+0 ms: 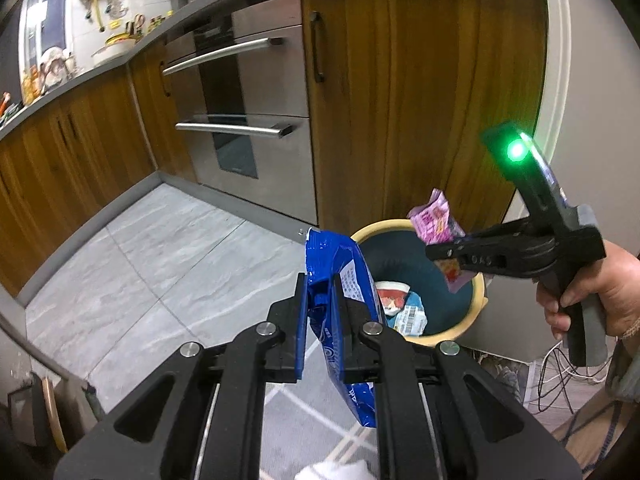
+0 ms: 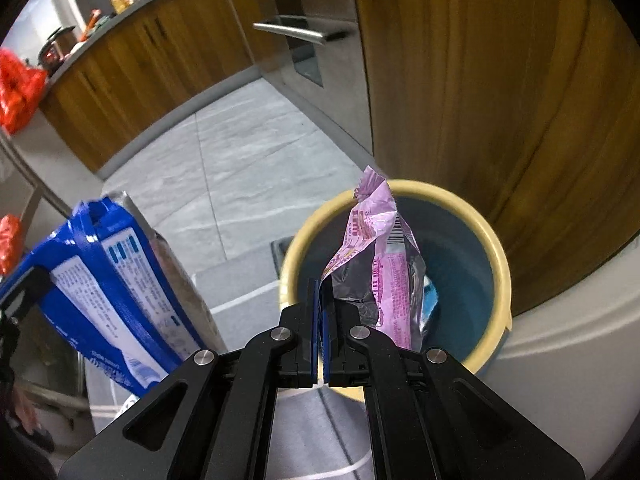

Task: Collect trash
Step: 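Lift the wipes pack and pink wrapper and carry both over the teal bin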

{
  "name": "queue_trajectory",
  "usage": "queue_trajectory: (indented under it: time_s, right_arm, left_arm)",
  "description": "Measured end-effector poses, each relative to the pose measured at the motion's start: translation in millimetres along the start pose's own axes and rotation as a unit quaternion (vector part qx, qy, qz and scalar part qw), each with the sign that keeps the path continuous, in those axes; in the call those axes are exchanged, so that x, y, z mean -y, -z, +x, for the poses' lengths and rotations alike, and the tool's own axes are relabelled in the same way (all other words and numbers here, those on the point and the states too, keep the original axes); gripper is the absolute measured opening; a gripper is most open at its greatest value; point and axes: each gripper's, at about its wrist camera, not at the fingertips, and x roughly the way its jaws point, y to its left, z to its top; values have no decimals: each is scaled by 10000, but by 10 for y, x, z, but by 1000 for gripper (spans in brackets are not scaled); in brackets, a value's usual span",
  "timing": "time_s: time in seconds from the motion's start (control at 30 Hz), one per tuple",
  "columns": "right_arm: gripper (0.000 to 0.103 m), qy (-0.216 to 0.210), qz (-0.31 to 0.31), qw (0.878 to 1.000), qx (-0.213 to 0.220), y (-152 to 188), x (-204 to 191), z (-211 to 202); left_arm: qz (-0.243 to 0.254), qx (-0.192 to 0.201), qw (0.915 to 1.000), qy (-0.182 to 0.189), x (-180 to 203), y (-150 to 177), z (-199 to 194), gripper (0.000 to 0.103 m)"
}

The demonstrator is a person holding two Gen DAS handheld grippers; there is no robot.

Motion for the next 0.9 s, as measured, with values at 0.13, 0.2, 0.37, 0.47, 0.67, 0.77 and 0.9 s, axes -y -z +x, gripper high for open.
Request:
queue_trajectory:
  time_s: [0.13,0.2,0.37,0.47,0.67,0.77,0.9]
  right_arm:
    - [3,-113,158,9996,-200,-4,150,189]
    - [3,-50,147,9995,-263,5,210,261]
    - [3,90,186,9987,-471,40,326,432]
    - [3,186,172,9980,-585,68,357,523]
    - [3,318,222,9961,-798,118,406,680]
    - [3,417,200,9946,-925,167,416,761]
    - [3,517,181,9931,-1040,190,391,840]
  left_arm:
    - [134,19,9999,57,108,-143,197,10]
    - [209,8,9997,82,156,-211,297,10]
    - [448,-110,9989,87,303,-370,604,10]
    - [514,-161,9985,41,365,-438,773,10]
    - [608,-333,9976,-60,488,-440,1072,10]
    - [486,-334,9982,-97,508,-418,1139,10]
    - [382,-462,9982,-45,562,-372,1253,10]
